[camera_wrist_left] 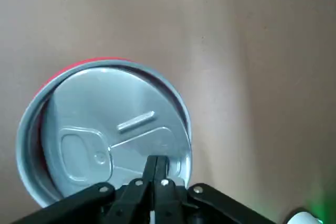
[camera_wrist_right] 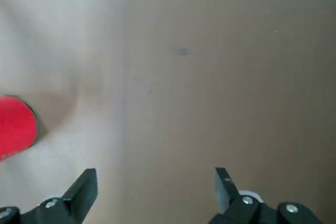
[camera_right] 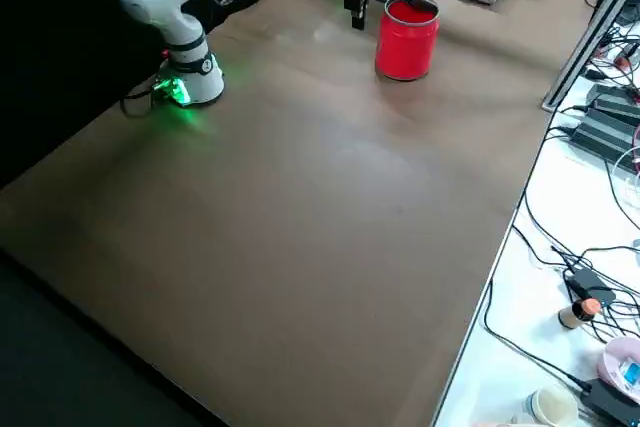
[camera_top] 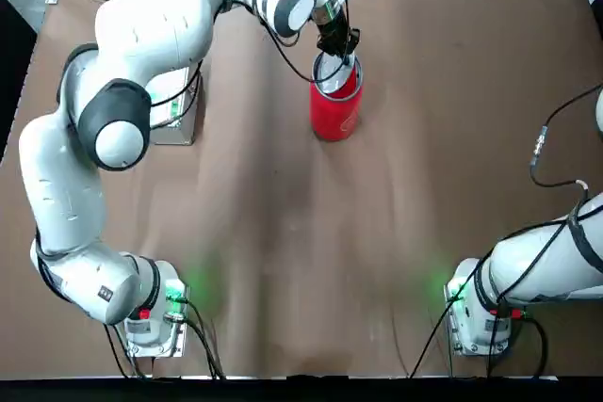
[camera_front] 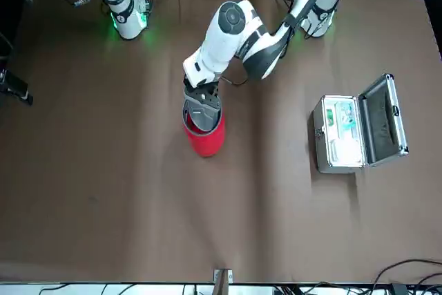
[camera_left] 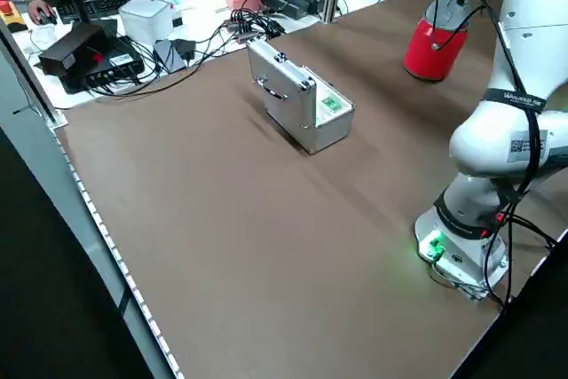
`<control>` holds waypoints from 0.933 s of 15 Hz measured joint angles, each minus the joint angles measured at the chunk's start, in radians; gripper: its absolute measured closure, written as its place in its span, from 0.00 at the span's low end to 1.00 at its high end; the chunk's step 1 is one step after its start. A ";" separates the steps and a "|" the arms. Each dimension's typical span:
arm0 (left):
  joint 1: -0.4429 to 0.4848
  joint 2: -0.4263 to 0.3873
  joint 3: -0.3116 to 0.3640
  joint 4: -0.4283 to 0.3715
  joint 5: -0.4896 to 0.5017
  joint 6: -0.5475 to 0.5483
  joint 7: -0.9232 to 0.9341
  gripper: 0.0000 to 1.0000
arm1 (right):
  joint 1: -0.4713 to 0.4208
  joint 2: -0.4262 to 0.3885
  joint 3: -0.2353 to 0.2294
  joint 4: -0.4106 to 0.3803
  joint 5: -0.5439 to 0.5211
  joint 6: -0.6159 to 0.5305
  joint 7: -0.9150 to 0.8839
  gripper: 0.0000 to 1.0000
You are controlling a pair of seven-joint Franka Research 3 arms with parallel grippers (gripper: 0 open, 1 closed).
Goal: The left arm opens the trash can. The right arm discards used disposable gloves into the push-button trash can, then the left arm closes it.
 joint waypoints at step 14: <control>-0.038 0.064 0.001 0.000 0.102 0.066 -0.065 0.99 | 0.000 0.000 0.000 0.000 0.000 0.001 0.000 0.01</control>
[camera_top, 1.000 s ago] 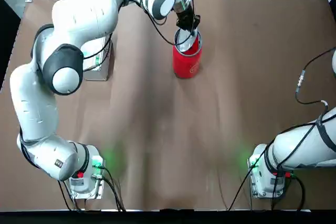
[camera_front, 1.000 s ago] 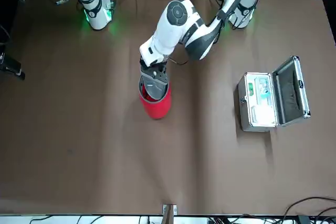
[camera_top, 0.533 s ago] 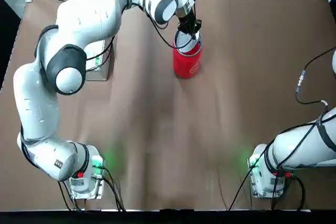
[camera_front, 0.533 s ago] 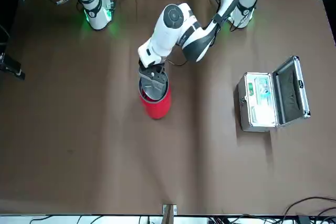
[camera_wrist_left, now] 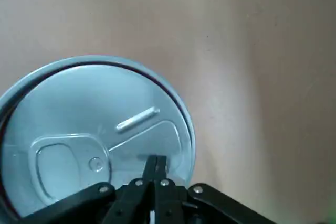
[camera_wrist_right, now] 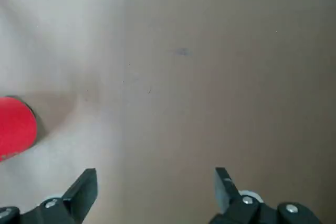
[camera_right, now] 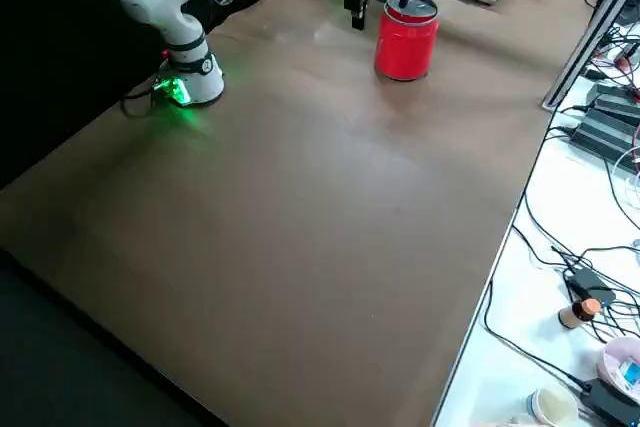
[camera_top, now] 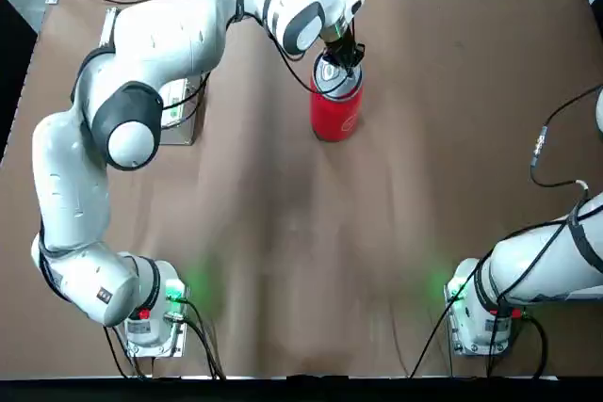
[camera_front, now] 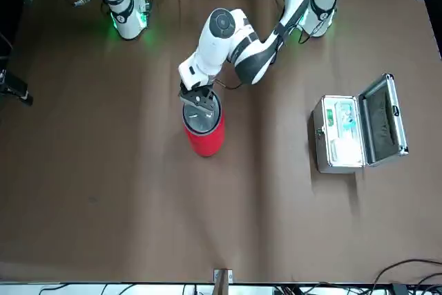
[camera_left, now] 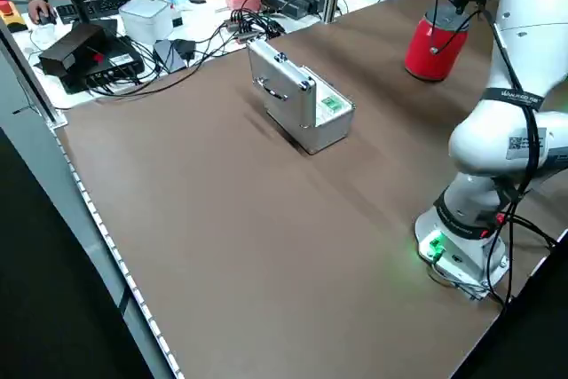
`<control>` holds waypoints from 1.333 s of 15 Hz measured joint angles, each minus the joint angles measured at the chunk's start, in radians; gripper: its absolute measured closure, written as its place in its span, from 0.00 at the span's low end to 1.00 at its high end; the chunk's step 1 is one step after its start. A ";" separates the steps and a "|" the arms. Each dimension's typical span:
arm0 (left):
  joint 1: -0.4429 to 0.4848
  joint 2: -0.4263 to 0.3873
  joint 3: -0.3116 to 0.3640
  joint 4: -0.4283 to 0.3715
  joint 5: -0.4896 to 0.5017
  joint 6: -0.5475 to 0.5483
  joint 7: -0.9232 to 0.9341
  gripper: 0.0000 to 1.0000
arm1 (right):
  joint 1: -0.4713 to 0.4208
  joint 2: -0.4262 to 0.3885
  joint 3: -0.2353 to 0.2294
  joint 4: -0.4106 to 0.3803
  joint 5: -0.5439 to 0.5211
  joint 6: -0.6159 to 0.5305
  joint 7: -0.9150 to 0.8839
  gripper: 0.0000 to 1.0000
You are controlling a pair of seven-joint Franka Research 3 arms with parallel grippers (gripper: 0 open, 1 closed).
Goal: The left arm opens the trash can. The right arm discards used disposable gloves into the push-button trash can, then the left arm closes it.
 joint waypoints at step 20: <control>-0.072 0.016 0.076 0.000 0.025 0.045 -0.024 0.99 | -0.001 0.000 -0.002 0.000 0.000 0.004 0.000 0.01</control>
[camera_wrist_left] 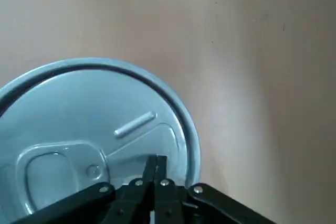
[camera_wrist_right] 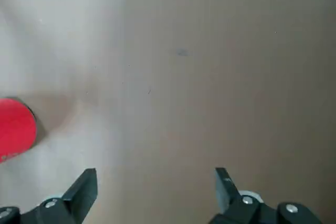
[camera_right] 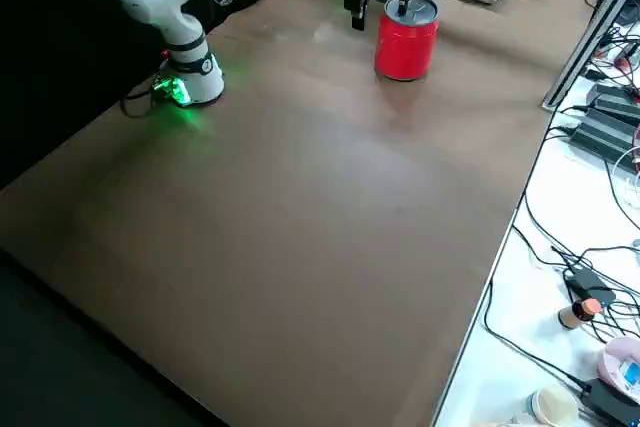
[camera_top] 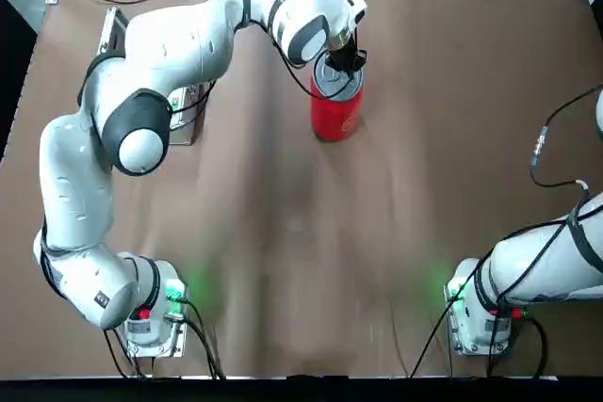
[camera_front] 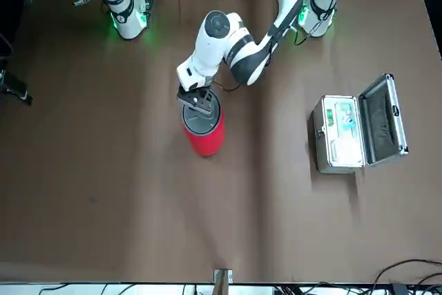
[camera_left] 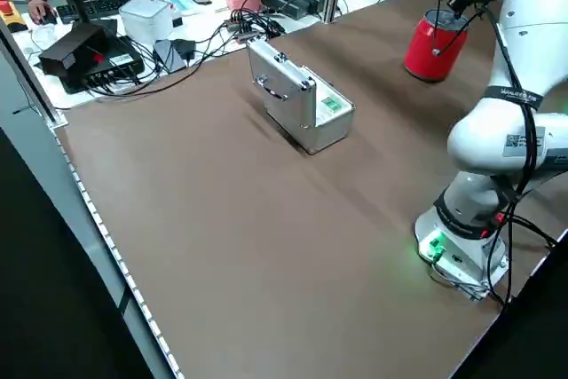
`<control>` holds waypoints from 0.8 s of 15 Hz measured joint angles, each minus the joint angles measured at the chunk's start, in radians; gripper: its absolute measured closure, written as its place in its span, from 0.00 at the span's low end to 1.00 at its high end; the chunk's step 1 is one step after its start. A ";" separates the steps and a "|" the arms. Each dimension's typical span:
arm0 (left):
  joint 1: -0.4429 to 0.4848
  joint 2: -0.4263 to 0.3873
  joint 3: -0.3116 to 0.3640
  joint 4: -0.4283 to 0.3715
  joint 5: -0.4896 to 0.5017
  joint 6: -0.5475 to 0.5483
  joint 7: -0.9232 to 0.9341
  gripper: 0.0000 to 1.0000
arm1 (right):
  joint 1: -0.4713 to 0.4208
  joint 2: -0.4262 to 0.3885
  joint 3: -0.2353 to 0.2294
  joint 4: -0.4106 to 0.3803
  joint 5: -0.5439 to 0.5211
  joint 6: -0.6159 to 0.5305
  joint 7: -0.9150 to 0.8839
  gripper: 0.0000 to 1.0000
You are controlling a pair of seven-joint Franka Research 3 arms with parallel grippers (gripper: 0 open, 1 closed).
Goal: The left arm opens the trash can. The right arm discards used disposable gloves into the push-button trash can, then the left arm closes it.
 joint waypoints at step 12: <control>-0.001 -0.014 0.009 0.009 0.017 -0.008 -0.036 0.99 | -0.001 0.000 -0.003 0.000 0.000 0.001 0.000 0.01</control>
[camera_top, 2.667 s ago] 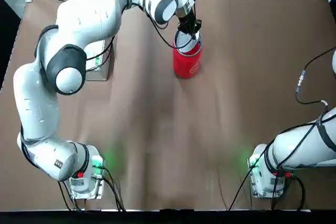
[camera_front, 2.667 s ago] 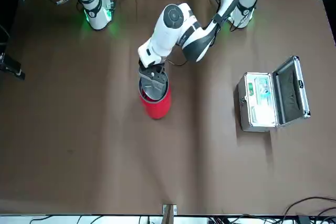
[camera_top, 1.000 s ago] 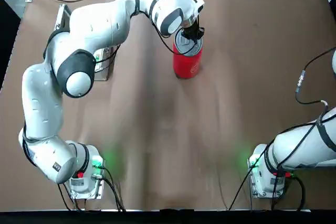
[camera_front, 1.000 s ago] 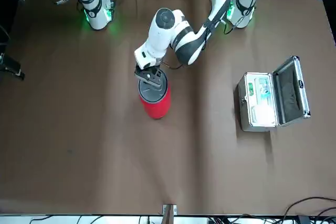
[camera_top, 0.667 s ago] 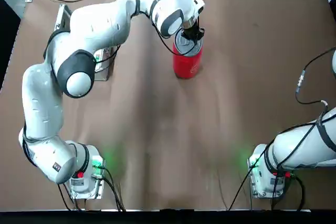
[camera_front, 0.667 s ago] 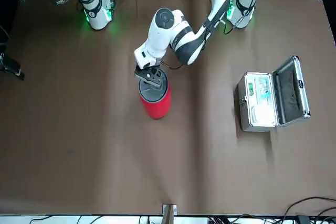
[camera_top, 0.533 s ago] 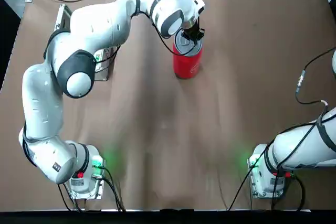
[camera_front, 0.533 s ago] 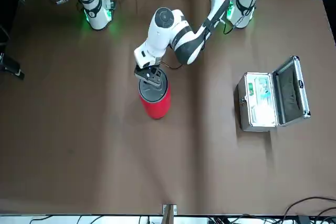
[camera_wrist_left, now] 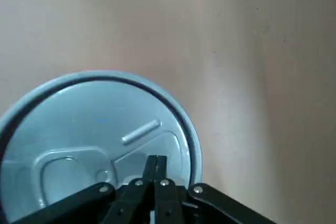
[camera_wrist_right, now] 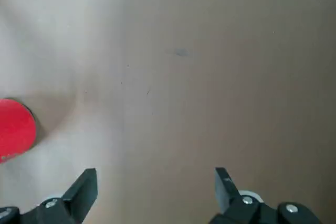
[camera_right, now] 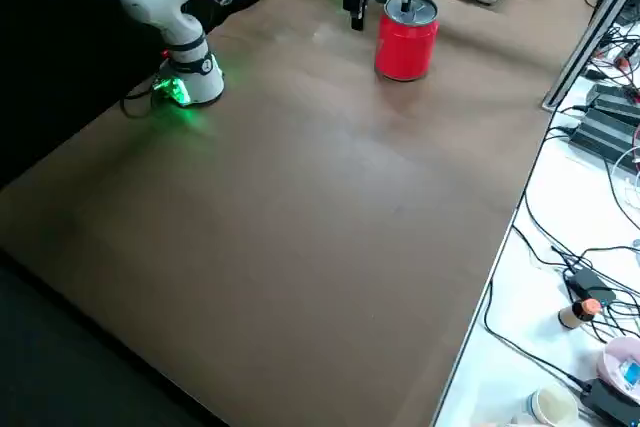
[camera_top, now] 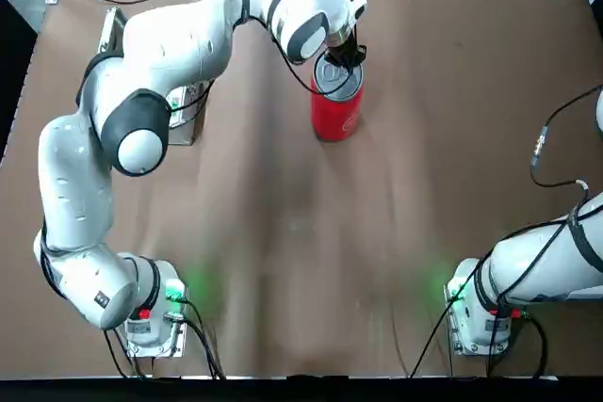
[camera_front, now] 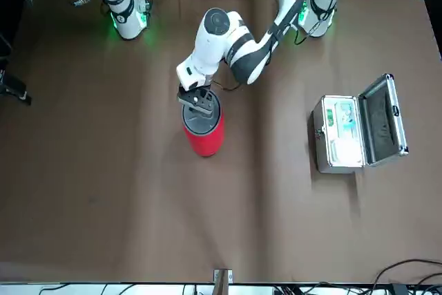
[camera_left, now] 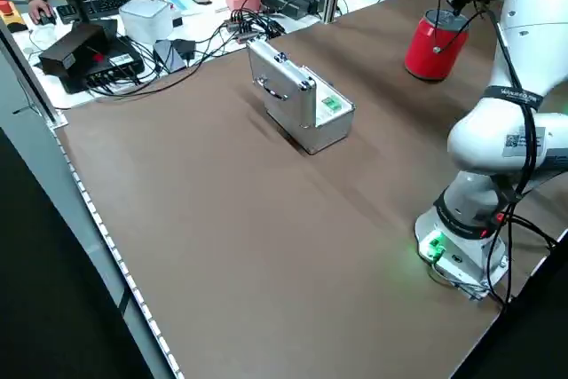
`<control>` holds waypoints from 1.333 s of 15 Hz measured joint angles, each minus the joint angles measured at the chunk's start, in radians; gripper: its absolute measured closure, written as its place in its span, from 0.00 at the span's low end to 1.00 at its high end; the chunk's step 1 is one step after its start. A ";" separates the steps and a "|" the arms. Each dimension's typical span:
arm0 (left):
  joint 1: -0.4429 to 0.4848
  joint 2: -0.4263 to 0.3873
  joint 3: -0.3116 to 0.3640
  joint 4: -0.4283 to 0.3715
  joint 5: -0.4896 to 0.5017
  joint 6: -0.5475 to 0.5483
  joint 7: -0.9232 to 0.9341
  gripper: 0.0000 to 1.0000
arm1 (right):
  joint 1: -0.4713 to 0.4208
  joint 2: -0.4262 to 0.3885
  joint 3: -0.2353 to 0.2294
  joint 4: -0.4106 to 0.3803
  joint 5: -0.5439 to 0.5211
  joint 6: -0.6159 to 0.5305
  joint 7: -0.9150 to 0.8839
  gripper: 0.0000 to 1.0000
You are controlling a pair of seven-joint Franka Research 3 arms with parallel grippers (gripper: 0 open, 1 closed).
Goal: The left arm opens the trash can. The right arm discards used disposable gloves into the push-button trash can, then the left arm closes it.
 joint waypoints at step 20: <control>0.138 -0.367 0.000 0.018 -0.072 -0.670 -0.053 0.15 | 0.000 -0.004 -0.001 0.000 0.000 0.000 0.000 0.01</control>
